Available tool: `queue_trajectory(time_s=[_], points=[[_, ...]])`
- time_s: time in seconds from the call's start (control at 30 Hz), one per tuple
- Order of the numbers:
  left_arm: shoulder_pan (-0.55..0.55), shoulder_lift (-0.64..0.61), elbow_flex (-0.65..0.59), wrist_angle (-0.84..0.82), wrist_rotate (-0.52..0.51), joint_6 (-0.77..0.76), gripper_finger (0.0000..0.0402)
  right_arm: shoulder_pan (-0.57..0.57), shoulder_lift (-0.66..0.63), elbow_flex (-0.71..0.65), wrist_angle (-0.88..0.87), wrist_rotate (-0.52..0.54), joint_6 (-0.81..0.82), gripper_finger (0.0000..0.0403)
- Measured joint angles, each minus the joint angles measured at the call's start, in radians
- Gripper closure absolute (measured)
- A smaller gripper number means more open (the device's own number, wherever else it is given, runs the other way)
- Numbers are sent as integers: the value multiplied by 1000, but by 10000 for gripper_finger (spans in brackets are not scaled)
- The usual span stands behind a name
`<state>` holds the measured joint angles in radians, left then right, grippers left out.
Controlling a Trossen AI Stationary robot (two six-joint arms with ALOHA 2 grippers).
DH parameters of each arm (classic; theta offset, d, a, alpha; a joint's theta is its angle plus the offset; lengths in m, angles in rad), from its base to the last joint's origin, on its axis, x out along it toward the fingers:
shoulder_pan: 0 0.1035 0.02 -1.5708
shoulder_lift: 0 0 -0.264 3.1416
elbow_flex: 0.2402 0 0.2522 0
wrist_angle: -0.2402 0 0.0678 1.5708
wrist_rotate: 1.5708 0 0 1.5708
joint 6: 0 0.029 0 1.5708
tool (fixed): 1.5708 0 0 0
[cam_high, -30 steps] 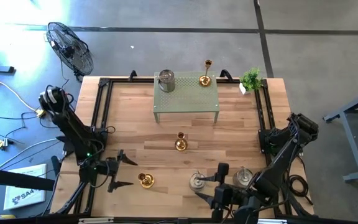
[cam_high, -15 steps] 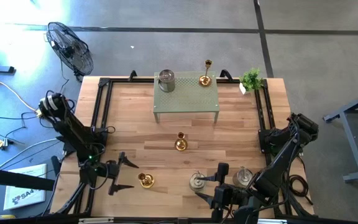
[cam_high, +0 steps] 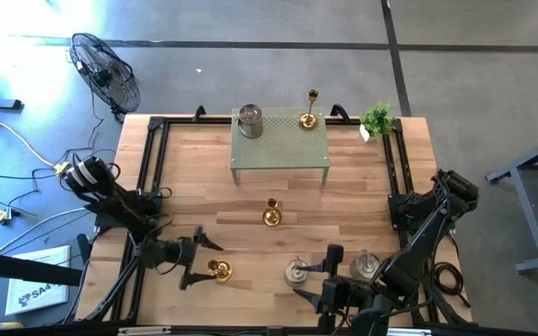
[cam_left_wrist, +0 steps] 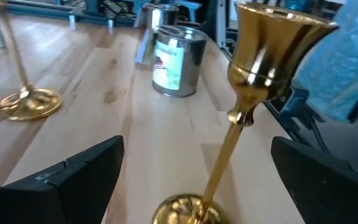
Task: Pick & Place candle stick holders
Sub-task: Put the bottom gold candle holder on the shelf
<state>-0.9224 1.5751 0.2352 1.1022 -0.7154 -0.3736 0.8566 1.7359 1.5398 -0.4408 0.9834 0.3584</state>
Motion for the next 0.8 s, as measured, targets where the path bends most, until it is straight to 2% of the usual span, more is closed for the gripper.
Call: queue_trajectory(time_s=[0.1,0.3,0.8], points=[[43,23,0,33,37,27,2,0,0,0,0,-12,0,179],[86,23,0,66,32,51,2,0,7,0,3,-29,1,179],[87,23,0,77,132,32,3,0,33,0,46,-38,-26,179]])
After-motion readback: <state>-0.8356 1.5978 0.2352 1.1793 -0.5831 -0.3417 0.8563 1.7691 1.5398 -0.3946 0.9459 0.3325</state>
